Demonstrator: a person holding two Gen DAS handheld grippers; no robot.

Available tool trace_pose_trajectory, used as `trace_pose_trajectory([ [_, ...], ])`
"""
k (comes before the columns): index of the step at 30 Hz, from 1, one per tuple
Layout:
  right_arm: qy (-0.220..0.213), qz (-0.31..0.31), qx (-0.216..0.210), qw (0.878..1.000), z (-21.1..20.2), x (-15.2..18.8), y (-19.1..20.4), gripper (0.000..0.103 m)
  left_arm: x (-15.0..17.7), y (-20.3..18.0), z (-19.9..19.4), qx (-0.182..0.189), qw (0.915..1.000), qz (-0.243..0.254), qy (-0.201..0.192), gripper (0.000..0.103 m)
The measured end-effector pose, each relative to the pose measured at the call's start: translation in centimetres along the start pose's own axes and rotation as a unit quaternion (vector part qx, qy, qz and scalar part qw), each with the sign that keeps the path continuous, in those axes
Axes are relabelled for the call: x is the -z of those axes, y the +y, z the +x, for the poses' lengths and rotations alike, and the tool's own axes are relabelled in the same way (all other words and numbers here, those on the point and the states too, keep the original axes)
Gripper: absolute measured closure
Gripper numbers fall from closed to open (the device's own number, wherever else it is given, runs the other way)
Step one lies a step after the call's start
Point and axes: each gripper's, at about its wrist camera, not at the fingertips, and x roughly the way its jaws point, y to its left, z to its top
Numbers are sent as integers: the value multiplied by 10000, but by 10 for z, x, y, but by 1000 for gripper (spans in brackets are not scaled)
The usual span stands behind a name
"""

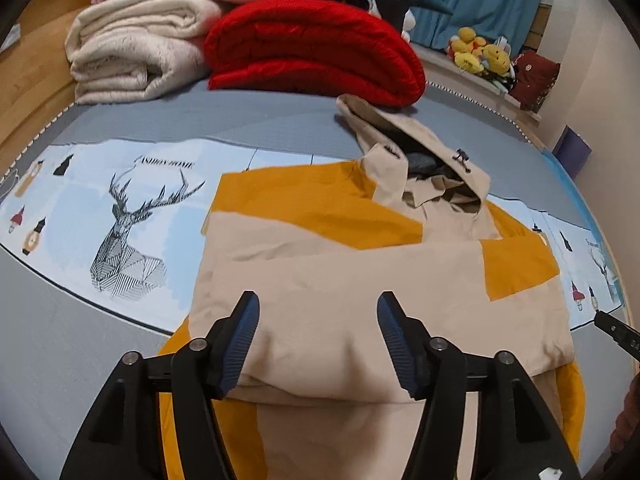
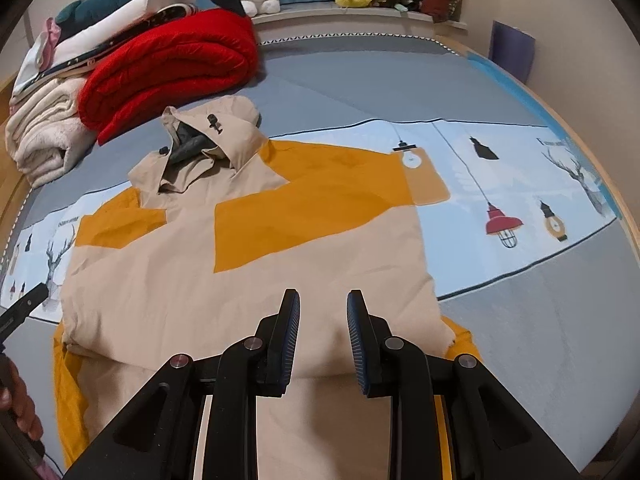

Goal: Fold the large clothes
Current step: 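Release the hem and move the left tool toward the hood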

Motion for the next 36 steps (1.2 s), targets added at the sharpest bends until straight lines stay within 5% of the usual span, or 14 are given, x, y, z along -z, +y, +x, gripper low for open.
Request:
trace_pose_trajectory([
  [6, -106, -55, 72, 9999, -8, -3, -7, 76, 2, -17, 4, -138, 9990, 286, -304, 43],
  [11, -236, -85, 258, 9994, -13, -11, -15, 34, -5, -16, 2, -173, 9980, 246, -559, 43],
  [13, -225, -85, 326, 9992, -13, -15, -20, 30, -7, -17, 4, -207, 9978, 288, -553, 43],
  [17, -203, -52, 327, 9992, -15, -21, -31, 30, -15, -23, 9, -300, 9967, 453, -607, 47],
  [22, -310, -122, 368, 9988, -15, -22, -39, 30, -45, -36, 31, -82, 9972, 521, -521, 81],
  [36, -129, -50, 390, 9991, 9, -29, -48, 63, -190, -66, 181, -141, 9997, 210, -58, 83],
])
